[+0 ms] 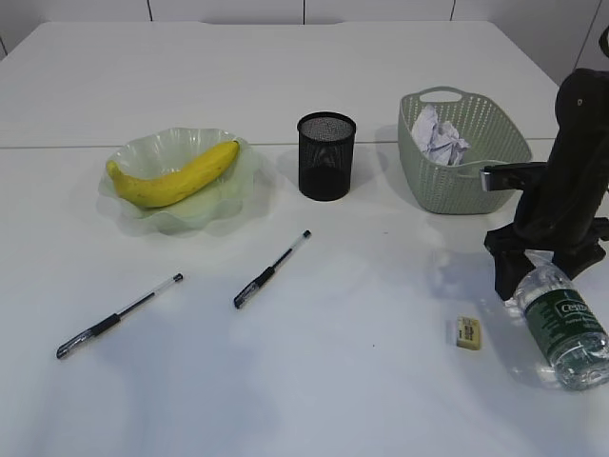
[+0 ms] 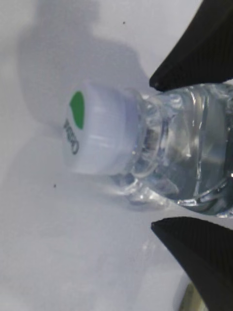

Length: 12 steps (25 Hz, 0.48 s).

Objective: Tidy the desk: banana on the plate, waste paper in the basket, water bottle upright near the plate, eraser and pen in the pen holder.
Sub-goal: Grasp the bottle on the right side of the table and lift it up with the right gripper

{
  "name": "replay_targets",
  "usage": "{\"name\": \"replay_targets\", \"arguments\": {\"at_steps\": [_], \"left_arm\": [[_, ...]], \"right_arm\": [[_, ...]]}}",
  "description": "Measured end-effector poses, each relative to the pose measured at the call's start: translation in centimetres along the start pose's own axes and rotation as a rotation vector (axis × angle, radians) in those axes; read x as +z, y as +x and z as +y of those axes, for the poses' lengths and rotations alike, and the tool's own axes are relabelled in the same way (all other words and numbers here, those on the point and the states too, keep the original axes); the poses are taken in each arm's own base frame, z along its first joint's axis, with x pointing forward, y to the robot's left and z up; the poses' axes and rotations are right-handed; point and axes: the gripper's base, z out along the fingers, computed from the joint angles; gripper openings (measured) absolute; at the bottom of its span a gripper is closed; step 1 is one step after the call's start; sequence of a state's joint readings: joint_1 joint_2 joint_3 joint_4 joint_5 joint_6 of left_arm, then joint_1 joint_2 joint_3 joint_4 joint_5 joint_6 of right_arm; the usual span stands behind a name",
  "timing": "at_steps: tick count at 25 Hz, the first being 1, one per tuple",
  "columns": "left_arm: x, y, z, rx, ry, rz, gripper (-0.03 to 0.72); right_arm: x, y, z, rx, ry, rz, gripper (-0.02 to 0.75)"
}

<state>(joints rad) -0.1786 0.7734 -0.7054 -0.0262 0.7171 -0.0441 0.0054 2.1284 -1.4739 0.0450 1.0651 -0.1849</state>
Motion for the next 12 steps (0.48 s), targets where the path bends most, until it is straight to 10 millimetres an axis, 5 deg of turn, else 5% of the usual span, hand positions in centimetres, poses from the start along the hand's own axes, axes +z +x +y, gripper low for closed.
{"name": "replay_targets", "arguments": {"at_steps": [7, 12], "left_arm": [[0.0, 0.0, 0.05, 0.006, -0.005, 0.0, 0.328], [0.0, 0.0, 0.06, 0.007, -0.007, 0.0, 0.328]], "right_arm": [[0.0, 0.07, -0.01, 0.001, 0.001, 0.007, 0.412], [0.0, 0.12, 0.0, 0.001, 0.0, 0.013, 0.386]]}}
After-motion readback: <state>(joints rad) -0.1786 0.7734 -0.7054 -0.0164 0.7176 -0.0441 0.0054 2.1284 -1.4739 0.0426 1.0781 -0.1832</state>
